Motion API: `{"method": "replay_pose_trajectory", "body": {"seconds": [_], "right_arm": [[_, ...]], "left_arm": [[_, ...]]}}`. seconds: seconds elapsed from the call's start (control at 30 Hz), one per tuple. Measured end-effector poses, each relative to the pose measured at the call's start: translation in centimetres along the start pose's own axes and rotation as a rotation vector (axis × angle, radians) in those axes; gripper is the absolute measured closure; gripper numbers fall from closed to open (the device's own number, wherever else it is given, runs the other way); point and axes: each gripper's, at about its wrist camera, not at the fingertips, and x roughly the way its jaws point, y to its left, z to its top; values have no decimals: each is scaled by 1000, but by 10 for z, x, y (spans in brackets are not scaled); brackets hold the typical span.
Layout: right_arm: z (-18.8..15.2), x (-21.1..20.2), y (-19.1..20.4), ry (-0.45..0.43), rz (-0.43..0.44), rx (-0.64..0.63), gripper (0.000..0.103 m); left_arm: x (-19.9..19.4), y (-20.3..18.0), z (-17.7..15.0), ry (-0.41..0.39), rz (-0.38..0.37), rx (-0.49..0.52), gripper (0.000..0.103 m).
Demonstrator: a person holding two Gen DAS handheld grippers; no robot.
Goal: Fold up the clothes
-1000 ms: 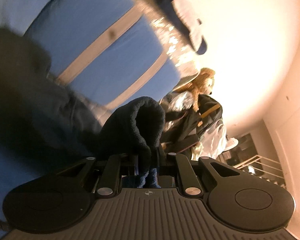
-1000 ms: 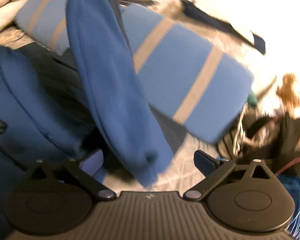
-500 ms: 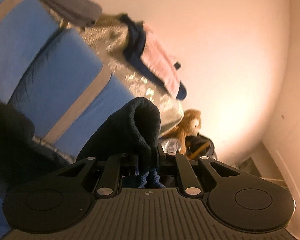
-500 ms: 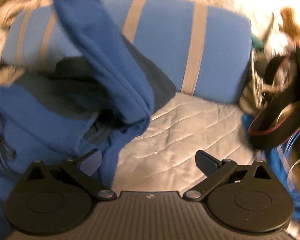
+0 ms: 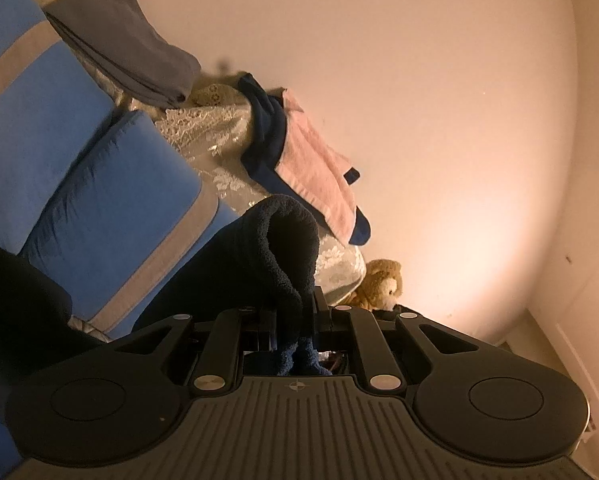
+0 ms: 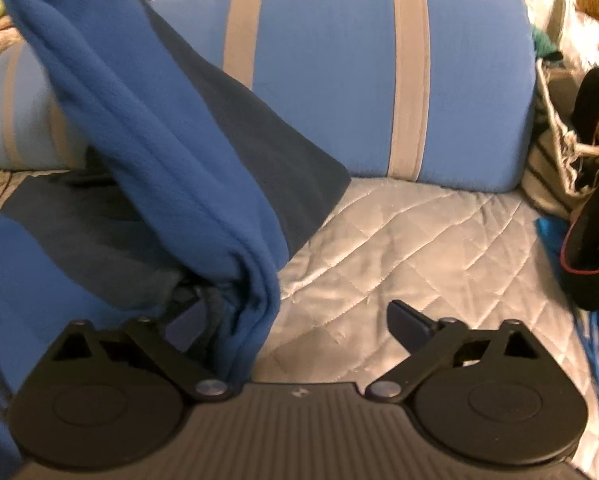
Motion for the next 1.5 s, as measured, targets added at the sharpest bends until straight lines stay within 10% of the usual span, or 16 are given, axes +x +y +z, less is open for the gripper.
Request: {"method": "replay_pose_trajectory", "body": {"seconds": [0.07,0.27,0.83,1.5], "right_arm": [[0,15,0,39,-16,23,50],[-4,27,-6,57,-8,89,77],[-4,33,-20,48,6,216,79],[-2,30,-16,54,-1,177,78]], "left_arm": [[-3,4,4,-1,8,9,89],[-15,26,19,2,69,38,89],[-84,145,28,89,278,88,89],[-145,283,-65,303,448,61,88]]}}
